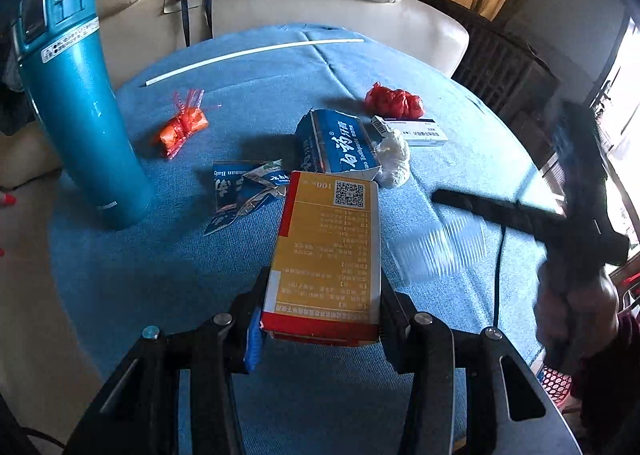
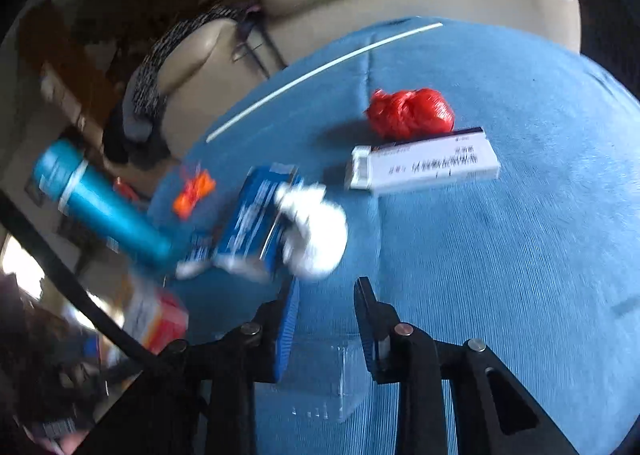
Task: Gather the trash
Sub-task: 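Grasp the clear plastic tray with the right tool while the left tool holds the box, then carry box and tray to the red basket and release both, then return both tools to the table and grasp the red mesh bag with the right tool, then grasp the blue wrapper with the left tool while the right tool holds the red bag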
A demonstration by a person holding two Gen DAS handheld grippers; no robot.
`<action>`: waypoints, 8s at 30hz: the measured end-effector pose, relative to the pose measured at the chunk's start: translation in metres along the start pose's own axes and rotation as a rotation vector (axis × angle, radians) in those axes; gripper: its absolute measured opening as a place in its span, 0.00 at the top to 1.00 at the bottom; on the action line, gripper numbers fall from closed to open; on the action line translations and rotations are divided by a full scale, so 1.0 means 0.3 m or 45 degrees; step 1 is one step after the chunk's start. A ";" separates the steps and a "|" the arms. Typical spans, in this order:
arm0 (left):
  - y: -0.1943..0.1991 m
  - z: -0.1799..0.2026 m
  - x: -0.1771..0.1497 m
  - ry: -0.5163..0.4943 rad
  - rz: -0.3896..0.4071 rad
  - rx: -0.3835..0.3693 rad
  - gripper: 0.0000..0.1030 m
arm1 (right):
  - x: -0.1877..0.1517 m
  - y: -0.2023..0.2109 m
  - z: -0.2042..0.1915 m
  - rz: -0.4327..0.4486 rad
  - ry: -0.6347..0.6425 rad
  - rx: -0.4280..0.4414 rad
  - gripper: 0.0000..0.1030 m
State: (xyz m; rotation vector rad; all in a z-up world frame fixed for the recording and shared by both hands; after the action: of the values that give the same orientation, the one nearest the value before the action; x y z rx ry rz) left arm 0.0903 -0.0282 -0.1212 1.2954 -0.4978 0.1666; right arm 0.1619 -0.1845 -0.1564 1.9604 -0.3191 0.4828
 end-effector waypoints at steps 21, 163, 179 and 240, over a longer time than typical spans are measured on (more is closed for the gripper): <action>0.068 0.017 -0.069 -0.073 0.051 0.023 0.53 | -0.271 0.306 -0.034 0.133 0.093 0.017 0.24; -0.085 1.258 -0.309 -1.142 -0.113 -0.230 0.47 | -0.959 0.899 0.870 0.504 -1.002 -0.186 0.38; -0.003 0.599 -0.098 -0.590 0.011 -0.019 0.41 | -0.671 0.804 0.677 0.437 -0.773 -0.137 0.38; -0.183 -0.204 0.168 -0.132 0.151 0.218 0.72 | 0.475 -0.143 0.214 0.080 -0.309 -0.036 0.54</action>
State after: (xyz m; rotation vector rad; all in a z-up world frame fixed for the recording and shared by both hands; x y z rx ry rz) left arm 0.1722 0.0067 -0.1584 1.4472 -0.6607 0.2464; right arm 0.3184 -0.2258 -0.1478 1.9884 -0.5396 0.2783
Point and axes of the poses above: each gripper's, at about its wrist camera, not at the fingertips, and y roughly against the way its jaws point, z to its right, x to its top, the point moved 9 cm from there along -y, roughly the way its jaws point, and after that the axes turned 7 degrees about -z, right-handed, at the moved point
